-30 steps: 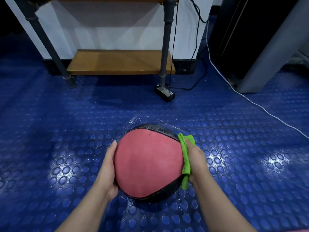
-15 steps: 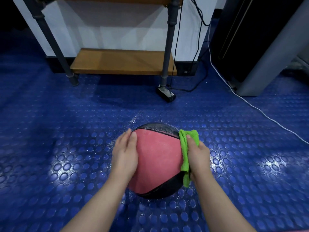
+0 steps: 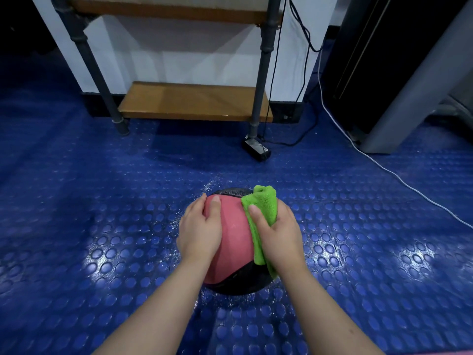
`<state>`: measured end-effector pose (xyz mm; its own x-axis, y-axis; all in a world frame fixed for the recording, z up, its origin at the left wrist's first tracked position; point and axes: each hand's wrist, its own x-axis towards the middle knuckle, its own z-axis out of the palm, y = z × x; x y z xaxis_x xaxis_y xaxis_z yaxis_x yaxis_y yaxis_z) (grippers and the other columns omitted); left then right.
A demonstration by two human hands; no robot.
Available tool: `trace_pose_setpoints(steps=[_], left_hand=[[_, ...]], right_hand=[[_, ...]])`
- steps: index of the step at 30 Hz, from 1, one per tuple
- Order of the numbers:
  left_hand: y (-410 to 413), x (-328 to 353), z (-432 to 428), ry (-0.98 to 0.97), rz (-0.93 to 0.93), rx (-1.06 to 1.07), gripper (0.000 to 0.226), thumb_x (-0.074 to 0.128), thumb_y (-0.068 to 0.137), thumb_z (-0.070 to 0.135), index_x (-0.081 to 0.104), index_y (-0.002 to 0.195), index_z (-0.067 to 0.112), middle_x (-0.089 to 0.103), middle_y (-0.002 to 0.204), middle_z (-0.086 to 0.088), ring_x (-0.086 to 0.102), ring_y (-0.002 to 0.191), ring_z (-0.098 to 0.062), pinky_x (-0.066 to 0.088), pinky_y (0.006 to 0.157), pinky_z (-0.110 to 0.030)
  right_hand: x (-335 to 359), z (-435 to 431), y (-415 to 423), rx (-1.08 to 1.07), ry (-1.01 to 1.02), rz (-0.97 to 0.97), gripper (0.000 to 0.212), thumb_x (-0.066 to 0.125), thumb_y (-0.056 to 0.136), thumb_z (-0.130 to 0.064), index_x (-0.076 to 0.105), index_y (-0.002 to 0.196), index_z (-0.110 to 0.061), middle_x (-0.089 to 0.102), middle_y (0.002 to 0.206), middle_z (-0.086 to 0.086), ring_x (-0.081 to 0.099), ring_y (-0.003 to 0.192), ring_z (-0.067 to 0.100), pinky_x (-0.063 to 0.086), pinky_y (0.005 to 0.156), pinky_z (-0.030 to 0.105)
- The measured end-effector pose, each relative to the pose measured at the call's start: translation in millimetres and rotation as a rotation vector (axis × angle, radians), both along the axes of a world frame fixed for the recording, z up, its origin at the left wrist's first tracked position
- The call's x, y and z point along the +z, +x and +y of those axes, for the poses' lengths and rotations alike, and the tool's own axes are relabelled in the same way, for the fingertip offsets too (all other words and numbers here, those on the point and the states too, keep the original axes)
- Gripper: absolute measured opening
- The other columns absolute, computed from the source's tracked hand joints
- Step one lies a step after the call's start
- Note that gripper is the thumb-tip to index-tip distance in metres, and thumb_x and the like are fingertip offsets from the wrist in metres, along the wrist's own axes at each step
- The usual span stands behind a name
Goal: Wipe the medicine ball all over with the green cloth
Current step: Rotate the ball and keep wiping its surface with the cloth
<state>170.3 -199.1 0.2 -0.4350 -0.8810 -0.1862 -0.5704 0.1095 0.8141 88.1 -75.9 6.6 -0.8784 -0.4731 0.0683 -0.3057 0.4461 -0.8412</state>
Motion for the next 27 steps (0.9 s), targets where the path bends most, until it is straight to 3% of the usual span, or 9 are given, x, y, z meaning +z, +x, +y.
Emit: trace_pose_setpoints(steps=[3,7,10,13,16,21,24,27], left_hand=[[4,-1,-4,0.028,0.042,0.016,0.053,0.038,0.099,0.055,0.049,0.144,0.029,0.046,0.150,0.005,0.039,0.140,-0.018,0.030,0.115,-0.045],[10,-5,-13,0.103,0.144,0.039,0.051,0.042,0.099,0.053,0.054,0.140,0.026,0.051,0.146,0.005,0.045,0.135,-0.016,0.032,0.115,-0.044],[5,-7,-21,0.117,0.124,0.037,0.049,0.043,0.098,0.053,0.056,0.138,0.026,0.054,0.143,0.005,0.047,0.133,-0.018,0.034,0.114,-0.047],[2,-6,-31,0.159,0.153,0.042,0.043,0.047,0.098,0.049,0.063,0.130,0.025,0.061,0.134,0.007,0.053,0.127,-0.018,0.037,0.112,-0.046],[3,-8,-40,0.213,0.205,0.055,0.036,0.051,0.098,0.045,0.067,0.124,0.026,0.062,0.119,0.015,0.055,0.123,-0.015,0.039,0.111,-0.045],[-4,-6,-46,0.242,0.165,0.031,0.038,0.048,0.098,0.047,0.065,0.126,0.027,0.062,0.131,0.009,0.055,0.123,-0.016,0.039,0.111,-0.046],[-7,-4,-47,0.271,0.151,0.044,0.039,0.048,0.097,0.049,0.066,0.124,0.028,0.062,0.132,0.008,0.055,0.122,-0.017,0.039,0.110,-0.047],[-9,0,-46,0.284,0.130,0.043,0.046,0.046,0.090,0.058,0.070,0.116,0.028,0.066,0.123,0.006,0.060,0.115,-0.021,0.043,0.106,-0.050]], right_hand=[[3,5,-6,0.029,-0.006,-0.054,0.027,0.052,0.094,-0.045,0.063,0.115,-0.032,0.065,0.105,-0.015,0.057,0.101,0.006,0.043,0.084,0.023],[0,6,-4,0.006,-0.054,-0.106,0.016,0.051,0.096,-0.040,0.065,0.097,-0.032,0.064,0.082,-0.014,0.058,0.078,-0.004,0.038,0.066,0.011],[-7,3,-13,-0.102,-0.116,-0.189,0.023,0.052,0.097,-0.035,0.059,0.076,-0.028,0.057,0.063,-0.012,0.051,0.058,-0.003,0.038,0.055,0.011],[-29,11,-26,-0.219,-0.145,-0.384,0.032,0.051,0.097,-0.037,0.061,0.076,-0.016,0.058,0.065,-0.004,0.053,0.065,0.013,0.042,0.061,0.028],[-52,15,-25,-0.293,-0.192,-0.558,0.040,0.051,0.097,-0.039,0.063,0.086,-0.003,0.058,0.069,0.005,0.054,0.066,0.020,0.043,0.064,0.031],[-49,19,-35,-0.378,-0.277,-0.796,0.031,0.050,0.099,-0.032,0.064,0.094,-0.005,0.062,0.076,0.010,0.059,0.070,0.023,0.050,0.069,0.035],[-31,30,-27,-0.555,-0.427,-0.746,0.029,0.048,0.099,-0.036,0.062,0.091,-0.011,0.064,0.079,0.006,0.061,0.073,0.023,0.053,0.071,0.035],[-5,21,5,-0.527,-0.506,-0.491,0.030,0.047,0.098,-0.041,0.066,0.101,-0.018,0.069,0.089,0.002,0.065,0.085,0.023,0.054,0.078,0.038]])
